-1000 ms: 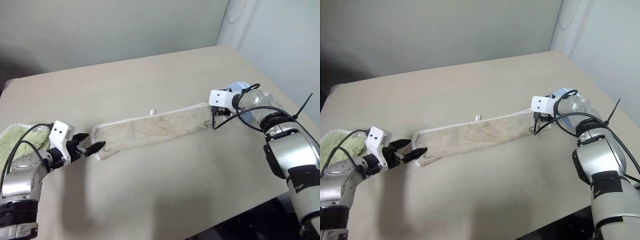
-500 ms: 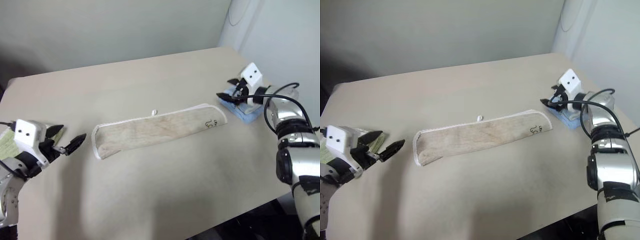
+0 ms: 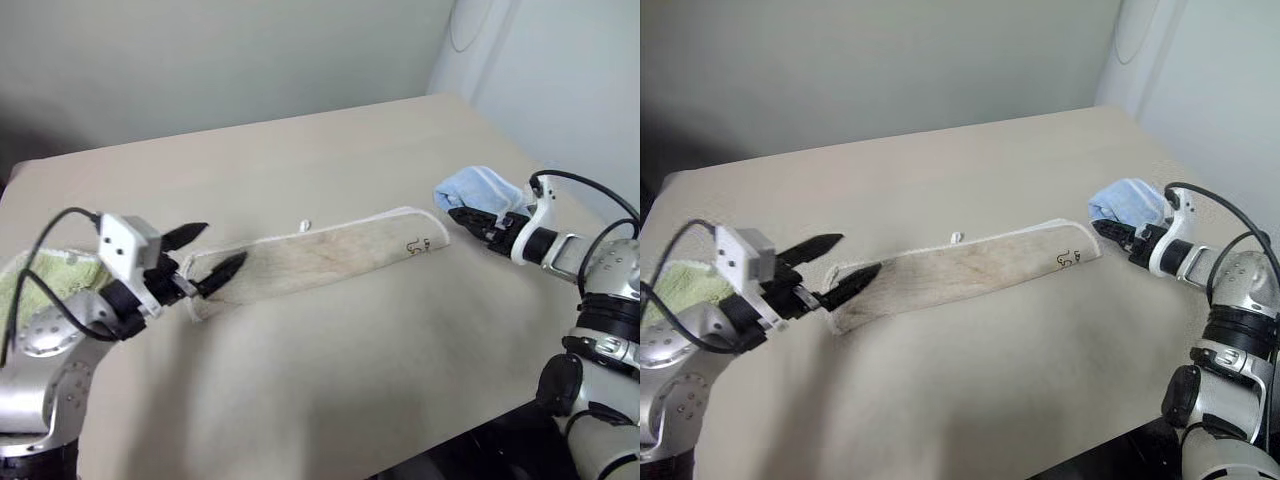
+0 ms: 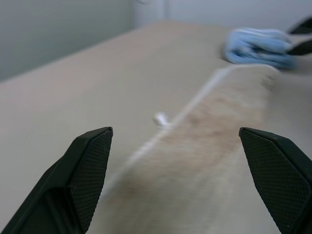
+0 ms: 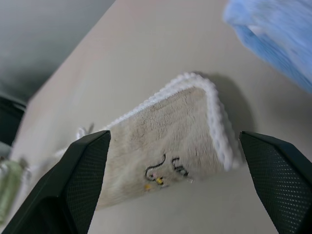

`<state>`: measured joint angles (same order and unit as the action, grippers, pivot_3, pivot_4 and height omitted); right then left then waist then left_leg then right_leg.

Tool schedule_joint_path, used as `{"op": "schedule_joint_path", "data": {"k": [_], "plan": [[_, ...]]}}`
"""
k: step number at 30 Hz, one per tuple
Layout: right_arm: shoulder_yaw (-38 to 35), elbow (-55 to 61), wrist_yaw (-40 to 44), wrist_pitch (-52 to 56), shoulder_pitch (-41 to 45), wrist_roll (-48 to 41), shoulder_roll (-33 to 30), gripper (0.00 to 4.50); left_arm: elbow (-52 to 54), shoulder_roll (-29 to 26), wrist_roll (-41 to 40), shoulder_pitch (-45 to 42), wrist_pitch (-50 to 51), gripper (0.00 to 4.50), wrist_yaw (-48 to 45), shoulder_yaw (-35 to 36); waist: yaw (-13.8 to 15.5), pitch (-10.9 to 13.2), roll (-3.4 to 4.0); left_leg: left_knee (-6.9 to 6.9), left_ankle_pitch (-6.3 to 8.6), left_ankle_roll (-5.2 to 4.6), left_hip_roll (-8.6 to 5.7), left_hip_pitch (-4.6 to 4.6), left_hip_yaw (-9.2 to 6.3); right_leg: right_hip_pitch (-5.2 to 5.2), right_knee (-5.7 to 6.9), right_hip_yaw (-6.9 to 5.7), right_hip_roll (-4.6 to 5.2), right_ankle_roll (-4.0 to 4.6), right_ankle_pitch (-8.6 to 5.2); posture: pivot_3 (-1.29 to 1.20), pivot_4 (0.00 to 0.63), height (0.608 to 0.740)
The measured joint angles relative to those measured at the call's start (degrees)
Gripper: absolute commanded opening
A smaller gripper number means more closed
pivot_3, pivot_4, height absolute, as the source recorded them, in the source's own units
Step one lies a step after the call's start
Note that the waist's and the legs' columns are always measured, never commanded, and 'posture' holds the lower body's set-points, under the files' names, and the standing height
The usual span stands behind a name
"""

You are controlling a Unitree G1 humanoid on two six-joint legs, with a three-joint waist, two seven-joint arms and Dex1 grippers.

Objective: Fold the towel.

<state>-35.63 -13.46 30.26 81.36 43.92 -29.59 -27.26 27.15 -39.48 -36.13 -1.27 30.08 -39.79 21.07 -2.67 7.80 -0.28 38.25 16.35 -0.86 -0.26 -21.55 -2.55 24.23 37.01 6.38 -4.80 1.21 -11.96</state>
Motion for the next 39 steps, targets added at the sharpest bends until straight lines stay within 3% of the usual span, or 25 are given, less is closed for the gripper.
{"op": "schedule_joint_path", "data": {"k": [6,12,19,23,31,34,39], "plan": [[-4.47,0.57,-5.85,6.73,-0.7,-0.35,4.21,4.48,0.38,1.37,0.05,0.15,-0.09,4.5,0.55,-2.69,0.08,0.0,0.0,0.0,0.04,-0.06,0.0,-0.01,0.02,0.08,0.07,0.0,0.01,0.0,0.0,0.0,0.15,0.74],[-6.32,-2.11,-8.94,6.03,-0.69,-0.38,7.29,4.48,1.1,2.35,0.03,0.11,-0.09,4.5,1.57,-3.8,0.13,0.0,-0.01,0.03,0.07,-0.11,-0.01,-0.01,0.04,0.07,0.06,-0.01,0.01,-0.01,0.01,0.0,0.15,0.74],[-6.49,-13.77,-9.57,-4.38,3.26,-0.49,8.64,4.48,2.43,2.94,0.01,0.21,-0.09,4.5,2.73,-4.13,-0.39,-0.08,-0.14,0.27,0.16,-0.27,-0.02,0.19,0.08,-0.17,0.0,-0.01,0.02,-0.17,0.23,0.0,0.15,0.74],[-5.3,-23.07,-9.85,-12.63,6.56,-0.25,8.34,4.48,3.3,2.96,-0.07,0.46,-0.05,4.5,3.51,-4.12,-0.42,-0.09,-0.14,0.57,0.67,-1.14,-0.03,0.54,0.14,-0.46,-0.11,0.0,0.06,-0.27,0.31,0.0,0.15,0.74],[-1.58,-37.34,-9.75,-24.11,12.45,0.15,6.51,4.48,4.51,2.93,-0.64,1.66,0.09,4.5,4.62,-3.86,-0.28,-0.1,-0.16,0.86,0.69,-1.17,-0.08,0.54,0.19,-0.61,-0.15,0.01,0.12,-0.39,0.37,0.0,0.15,0.74],[-0.79,-39.64,-9.54,-25.97,13.23,0.02,6.17,3.94,4.71,2.79,-0.79,1.78,0.1,4.5,5.1,-3.74,-0.27,-0.1,-0.16,0.85,0.7,-1.17,-0.08,0.54,0.2,-0.64,-0.15,0.02,0.12,-0.38,0.37,0.0,0.15,0.74],[-0.38,-40.72,-9.78,-26.67,12.88,-0.09,5.78,2.19,5.45,2.61,-0.93,2.44,0.1,4.5,5.34,-3.48,-0.19,-0.08,-0.13,0.7,0.68,-1.11,-0.07,0.43,0.23,-0.57,-0.12,0.03,0.12,-0.34,0.34,0.0,0.15,0.74]]}}
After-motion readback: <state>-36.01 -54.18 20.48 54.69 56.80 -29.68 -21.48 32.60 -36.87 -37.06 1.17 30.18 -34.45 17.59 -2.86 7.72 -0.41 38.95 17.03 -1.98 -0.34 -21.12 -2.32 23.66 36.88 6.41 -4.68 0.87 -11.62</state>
